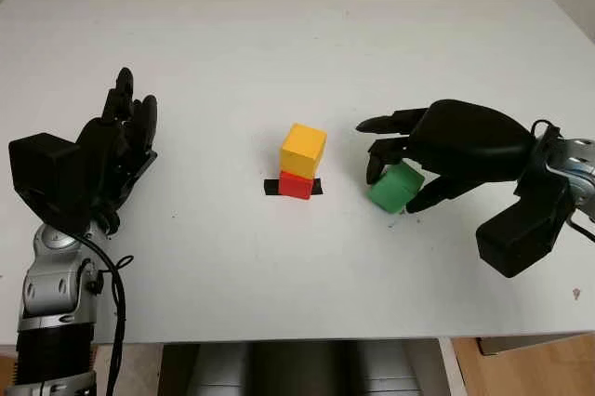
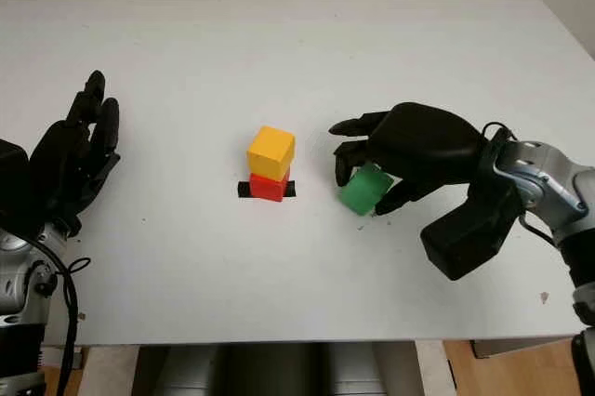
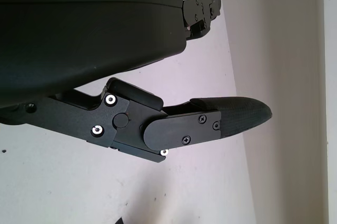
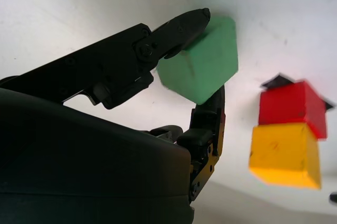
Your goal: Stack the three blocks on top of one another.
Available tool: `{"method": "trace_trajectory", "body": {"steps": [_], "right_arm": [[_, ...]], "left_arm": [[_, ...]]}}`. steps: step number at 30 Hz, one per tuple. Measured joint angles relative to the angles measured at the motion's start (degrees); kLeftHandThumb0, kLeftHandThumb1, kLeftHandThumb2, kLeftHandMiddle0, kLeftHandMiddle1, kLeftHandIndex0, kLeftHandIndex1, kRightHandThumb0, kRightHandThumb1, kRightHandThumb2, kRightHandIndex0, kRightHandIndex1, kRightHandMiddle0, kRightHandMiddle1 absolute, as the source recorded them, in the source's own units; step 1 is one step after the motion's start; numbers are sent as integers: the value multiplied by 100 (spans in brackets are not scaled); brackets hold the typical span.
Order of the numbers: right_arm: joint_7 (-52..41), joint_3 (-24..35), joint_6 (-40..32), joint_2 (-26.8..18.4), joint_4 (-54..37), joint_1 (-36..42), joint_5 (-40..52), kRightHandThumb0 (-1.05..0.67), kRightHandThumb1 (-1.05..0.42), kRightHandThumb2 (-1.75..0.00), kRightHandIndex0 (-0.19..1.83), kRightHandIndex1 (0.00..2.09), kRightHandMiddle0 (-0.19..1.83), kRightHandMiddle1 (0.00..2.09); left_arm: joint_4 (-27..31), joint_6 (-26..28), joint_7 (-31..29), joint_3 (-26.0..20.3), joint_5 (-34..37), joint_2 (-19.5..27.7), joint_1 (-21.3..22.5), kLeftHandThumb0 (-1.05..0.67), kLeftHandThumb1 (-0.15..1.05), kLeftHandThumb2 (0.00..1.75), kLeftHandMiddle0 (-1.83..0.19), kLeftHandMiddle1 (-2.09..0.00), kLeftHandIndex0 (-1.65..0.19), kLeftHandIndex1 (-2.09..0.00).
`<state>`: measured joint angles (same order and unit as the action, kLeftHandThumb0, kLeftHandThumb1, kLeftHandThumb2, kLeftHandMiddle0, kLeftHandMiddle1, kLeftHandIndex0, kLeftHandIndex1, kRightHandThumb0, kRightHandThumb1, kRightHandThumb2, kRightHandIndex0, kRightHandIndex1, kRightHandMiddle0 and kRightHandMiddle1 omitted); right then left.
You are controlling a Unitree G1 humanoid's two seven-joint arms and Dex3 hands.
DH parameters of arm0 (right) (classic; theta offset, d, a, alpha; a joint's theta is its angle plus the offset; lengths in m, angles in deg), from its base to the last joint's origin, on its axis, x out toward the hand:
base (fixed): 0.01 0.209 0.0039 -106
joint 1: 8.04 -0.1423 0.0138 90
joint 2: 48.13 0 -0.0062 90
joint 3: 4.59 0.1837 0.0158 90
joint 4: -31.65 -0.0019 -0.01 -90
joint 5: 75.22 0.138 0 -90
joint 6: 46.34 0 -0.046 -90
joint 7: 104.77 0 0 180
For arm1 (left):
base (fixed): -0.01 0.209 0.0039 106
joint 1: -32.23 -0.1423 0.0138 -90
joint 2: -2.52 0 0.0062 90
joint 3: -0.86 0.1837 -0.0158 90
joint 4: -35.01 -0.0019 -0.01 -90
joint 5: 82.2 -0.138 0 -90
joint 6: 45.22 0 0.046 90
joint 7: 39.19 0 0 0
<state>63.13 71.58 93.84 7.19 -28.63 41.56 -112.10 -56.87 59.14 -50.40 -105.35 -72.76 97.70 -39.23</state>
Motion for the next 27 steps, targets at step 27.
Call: {"method": "trace_trajectory", "body": {"steps": [27], "right_arm": [[-1421,1262,-5867,1386,-2685,308,3052,-32,-91,-4,30,5,33,162]], "left_arm": [[-4,15,48,46,-5,1,0,-75,105,55,19,-5,18,-5]]}}
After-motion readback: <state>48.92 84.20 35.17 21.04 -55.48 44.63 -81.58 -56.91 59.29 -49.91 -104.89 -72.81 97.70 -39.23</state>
